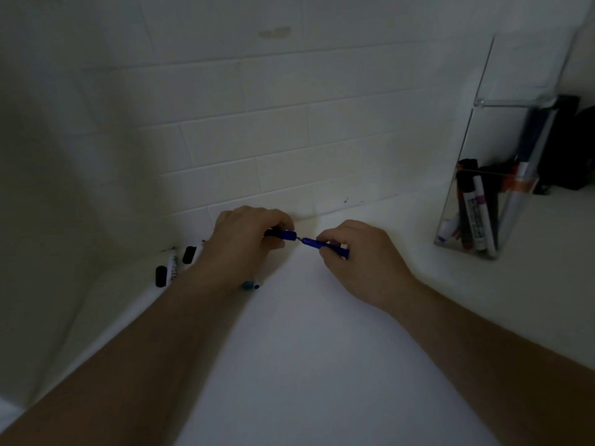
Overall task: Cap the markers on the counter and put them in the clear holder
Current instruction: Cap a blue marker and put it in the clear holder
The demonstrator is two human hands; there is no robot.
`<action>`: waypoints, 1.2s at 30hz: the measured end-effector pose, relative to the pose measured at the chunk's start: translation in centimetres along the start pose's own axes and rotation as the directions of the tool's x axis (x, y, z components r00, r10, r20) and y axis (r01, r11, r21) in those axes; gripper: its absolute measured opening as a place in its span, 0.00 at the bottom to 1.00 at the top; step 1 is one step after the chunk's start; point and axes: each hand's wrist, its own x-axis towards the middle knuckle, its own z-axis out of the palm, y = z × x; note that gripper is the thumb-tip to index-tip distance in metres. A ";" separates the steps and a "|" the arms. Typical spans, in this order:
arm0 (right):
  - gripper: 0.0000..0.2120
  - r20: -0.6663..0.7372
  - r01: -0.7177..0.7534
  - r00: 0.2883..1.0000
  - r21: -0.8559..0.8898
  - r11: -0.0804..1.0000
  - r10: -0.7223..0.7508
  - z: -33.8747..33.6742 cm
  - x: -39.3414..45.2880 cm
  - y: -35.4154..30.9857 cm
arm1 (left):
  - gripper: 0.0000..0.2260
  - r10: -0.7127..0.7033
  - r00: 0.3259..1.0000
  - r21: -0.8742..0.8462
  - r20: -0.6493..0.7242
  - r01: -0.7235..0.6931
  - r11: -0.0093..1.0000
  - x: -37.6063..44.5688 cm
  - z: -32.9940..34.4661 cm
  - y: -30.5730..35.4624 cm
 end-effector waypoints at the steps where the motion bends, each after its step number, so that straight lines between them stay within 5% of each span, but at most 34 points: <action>1: 0.08 0.000 0.002 1.000 -0.001 1.000 -0.002 0.0 0.0 0.0 | 0.10 0.009 1.000 -0.006 0.001 -0.009 1.000 0.0 0.1 0.1; 11: 0.04 -0.033 0.069 0.997 -0.034 0.997 -0.070 0.1 -0.1 -0.1 | 0.10 0.187 0.982 -0.122 0.026 -0.183 0.976 -0.4 0.5 1.7; 22: 0.07 -0.039 0.155 0.987 -0.081 0.985 -0.158 -0.5 -0.2 -0.7 | 0.18 0.146 0.979 -0.169 0.144 -0.121 0.978 -0.7 0.7 2.5; 26: 0.10 -0.117 0.097 0.988 0.003 0.995 -0.096 -0.8 -0.5 -1.0 | 0.16 0.182 0.979 -0.175 0.088 -0.165 0.971 -0.4 0.8 3.0; 30: 0.13 -0.051 0.004 0.999 0.060 0.998 -0.001 -1.2 -0.9 -1.7 | 0.10 0.175 0.982 -0.194 0.063 -0.160 0.968 -0.6 1.5 3.8; 36: 0.20 0.015 0.013 1.000 -0.093 0.996 -0.011 -3.4 -0.4 -1.9 | 0.16 0.067 0.998 -0.455 0.002 -0.058 0.889 -1.4 1.8 4.9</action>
